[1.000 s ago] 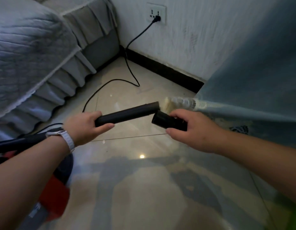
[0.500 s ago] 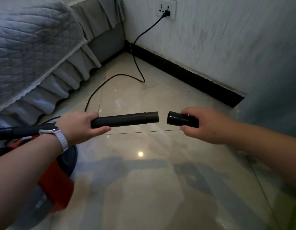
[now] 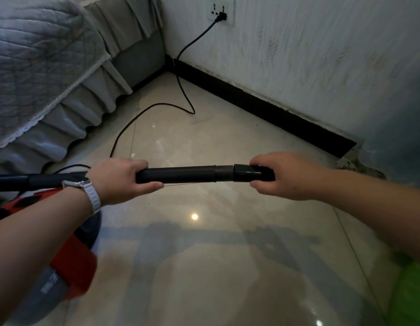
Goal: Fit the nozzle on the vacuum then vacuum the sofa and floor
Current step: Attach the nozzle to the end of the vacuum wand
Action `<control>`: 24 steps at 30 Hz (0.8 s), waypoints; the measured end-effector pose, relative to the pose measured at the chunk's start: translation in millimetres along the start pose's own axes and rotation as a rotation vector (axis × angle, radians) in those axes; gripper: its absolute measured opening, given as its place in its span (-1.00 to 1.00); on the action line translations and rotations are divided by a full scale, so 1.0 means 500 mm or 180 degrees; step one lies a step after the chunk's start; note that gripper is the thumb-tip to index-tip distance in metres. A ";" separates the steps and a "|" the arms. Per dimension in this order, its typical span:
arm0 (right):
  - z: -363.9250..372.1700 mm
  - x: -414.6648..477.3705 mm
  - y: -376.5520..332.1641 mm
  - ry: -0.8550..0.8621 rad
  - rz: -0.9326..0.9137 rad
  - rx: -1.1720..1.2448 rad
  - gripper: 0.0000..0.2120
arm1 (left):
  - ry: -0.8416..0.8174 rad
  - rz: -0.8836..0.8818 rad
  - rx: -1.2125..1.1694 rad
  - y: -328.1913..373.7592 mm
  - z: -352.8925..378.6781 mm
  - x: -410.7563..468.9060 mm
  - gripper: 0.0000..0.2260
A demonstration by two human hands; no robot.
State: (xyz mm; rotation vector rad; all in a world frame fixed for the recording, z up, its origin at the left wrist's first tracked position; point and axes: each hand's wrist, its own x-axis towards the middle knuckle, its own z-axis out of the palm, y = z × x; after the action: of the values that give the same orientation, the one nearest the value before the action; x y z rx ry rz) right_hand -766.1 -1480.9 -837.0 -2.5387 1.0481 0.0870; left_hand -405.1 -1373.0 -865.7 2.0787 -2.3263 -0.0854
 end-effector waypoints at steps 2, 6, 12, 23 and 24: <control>-0.002 -0.004 0.000 -0.0001 -0.0012 0.0004 -0.77 | -0.0017 -0.0023 -0.0095 0.006 -0.002 0.002 -0.15; -0.006 -0.012 0.009 0.0020 0.0004 -0.0037 -0.76 | -0.0182 -0.0038 -0.0162 0.026 -0.006 0.012 -0.15; -0.009 -0.017 -0.010 -0.0137 -0.0209 0.0035 -0.80 | -0.0670 0.0148 -0.0731 0.109 -0.003 0.046 -0.15; 0.010 -0.028 -0.022 -0.0185 -0.0361 0.0014 -0.79 | -0.0851 0.0592 -0.0554 0.216 -0.009 0.084 -0.43; 0.011 -0.027 -0.019 -0.0224 -0.0354 0.0004 -0.79 | -0.0854 0.0617 -0.0440 0.218 -0.007 0.085 -0.42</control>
State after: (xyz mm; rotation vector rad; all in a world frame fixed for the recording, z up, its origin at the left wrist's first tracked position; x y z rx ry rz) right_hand -768.9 -1463.5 -836.4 -2.5674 0.8783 0.1441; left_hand -517.8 -1402.9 -857.1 1.8682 -2.5713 -0.5358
